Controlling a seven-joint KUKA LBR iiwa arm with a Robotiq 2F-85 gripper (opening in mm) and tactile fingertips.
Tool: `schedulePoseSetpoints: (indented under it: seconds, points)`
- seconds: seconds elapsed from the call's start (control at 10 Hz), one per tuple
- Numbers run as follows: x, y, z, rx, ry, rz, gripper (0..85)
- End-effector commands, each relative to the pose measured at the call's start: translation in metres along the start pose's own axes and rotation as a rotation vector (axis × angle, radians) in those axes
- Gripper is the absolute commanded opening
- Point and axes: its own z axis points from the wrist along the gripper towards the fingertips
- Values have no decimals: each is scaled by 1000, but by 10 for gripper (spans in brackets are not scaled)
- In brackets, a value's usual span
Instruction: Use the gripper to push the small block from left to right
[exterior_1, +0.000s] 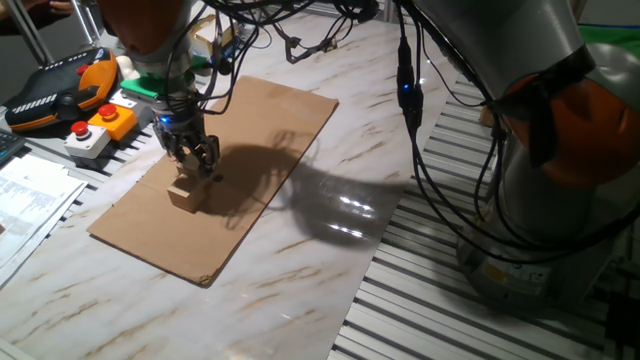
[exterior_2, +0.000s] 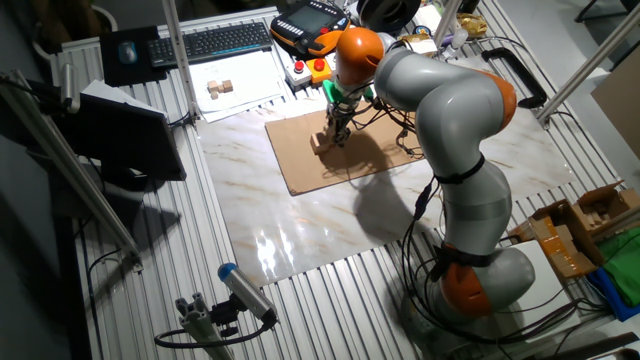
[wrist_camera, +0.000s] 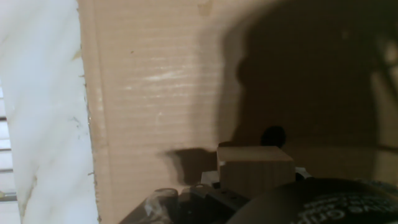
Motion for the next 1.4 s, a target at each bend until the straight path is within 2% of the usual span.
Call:
schedulePoseSetpoints:
  seconds: [0.0, 0.7, 1.1, 1.3]
  points:
    - [2, 0, 0, -2, -5, -2, 7]
    - [13, 0, -5, -2, -14, 5, 7]
    - [14, 0, -4, -1, -8, -5, 7]
    - [18, 0, -4, -1, -9, -6, 7]
